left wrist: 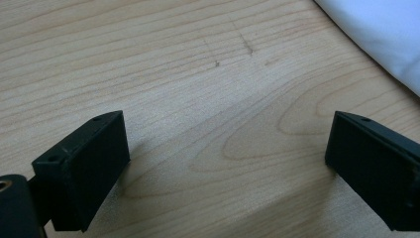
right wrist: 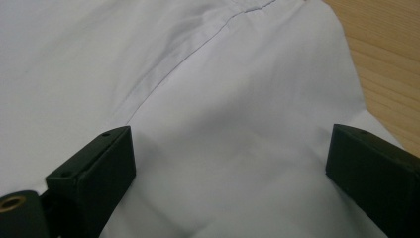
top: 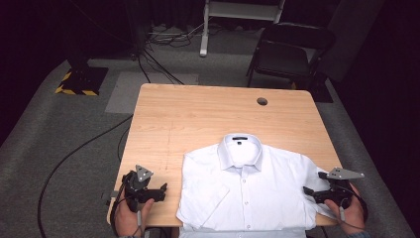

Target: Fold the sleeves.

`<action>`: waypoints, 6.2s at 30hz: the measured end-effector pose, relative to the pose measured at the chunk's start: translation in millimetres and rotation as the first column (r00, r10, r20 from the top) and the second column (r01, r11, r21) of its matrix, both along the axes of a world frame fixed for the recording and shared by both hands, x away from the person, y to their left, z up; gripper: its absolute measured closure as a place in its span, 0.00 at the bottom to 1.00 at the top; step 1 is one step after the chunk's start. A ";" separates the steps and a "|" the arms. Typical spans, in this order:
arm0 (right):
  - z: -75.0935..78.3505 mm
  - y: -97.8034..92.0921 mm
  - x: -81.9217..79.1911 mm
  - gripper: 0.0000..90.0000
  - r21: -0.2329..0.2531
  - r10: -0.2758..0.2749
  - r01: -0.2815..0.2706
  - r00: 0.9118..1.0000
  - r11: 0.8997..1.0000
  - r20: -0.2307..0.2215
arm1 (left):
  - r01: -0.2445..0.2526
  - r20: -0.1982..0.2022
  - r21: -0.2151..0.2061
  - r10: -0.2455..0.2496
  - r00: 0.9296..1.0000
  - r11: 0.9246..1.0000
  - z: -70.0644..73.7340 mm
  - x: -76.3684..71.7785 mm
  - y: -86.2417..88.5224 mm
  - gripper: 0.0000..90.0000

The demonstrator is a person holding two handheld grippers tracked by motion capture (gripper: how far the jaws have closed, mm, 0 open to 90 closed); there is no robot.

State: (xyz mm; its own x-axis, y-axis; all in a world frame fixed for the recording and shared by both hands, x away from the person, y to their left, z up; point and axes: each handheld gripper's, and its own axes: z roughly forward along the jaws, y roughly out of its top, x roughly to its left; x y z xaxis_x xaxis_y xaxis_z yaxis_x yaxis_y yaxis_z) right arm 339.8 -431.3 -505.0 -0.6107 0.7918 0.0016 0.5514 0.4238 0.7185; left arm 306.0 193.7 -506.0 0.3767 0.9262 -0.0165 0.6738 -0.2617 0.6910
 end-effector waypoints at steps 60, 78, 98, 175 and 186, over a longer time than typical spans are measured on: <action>90.1 -35.9 -13.0 0.11 0.019 -0.049 0.047 0.990 0.999 0.130 | 0.000 0.000 0.000 0.000 1.000 1.000 0.0 0.0 0.1 0.04; 57.6 -67.4 -2.8 0.23 -0.001 -0.126 0.127 0.987 0.992 0.102 | 0.000 0.000 0.000 0.000 1.000 1.000 0.0 0.0 0.0 0.04; 18.7 -87.2 8.4 0.27 -0.023 -0.163 0.162 0.986 0.986 -0.039 | 0.000 0.000 0.000 0.000 1.000 1.000 0.0 0.0 0.0 0.04; 128.0 18.7 -40.0 0.96 -0.030 0.081 -0.076 0.980 0.997 0.180 | 0.000 0.000 0.000 0.000 1.000 1.000 0.0 0.1 0.0 0.04; 134.5 47.3 -37.8 0.96 -0.026 0.144 -0.141 0.975 0.990 0.168 | 0.001 0.000 0.000 -0.001 1.000 1.000 0.0 0.1 0.0 0.04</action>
State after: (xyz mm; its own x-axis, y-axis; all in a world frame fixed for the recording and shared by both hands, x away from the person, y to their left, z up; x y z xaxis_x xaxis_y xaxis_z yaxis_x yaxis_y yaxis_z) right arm 302.0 -384.0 -370.5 -0.7079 0.6957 -0.1219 0.3554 0.5000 0.7897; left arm 306.0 193.8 -506.0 0.3773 0.9260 -0.0168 0.6738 -0.2620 0.6909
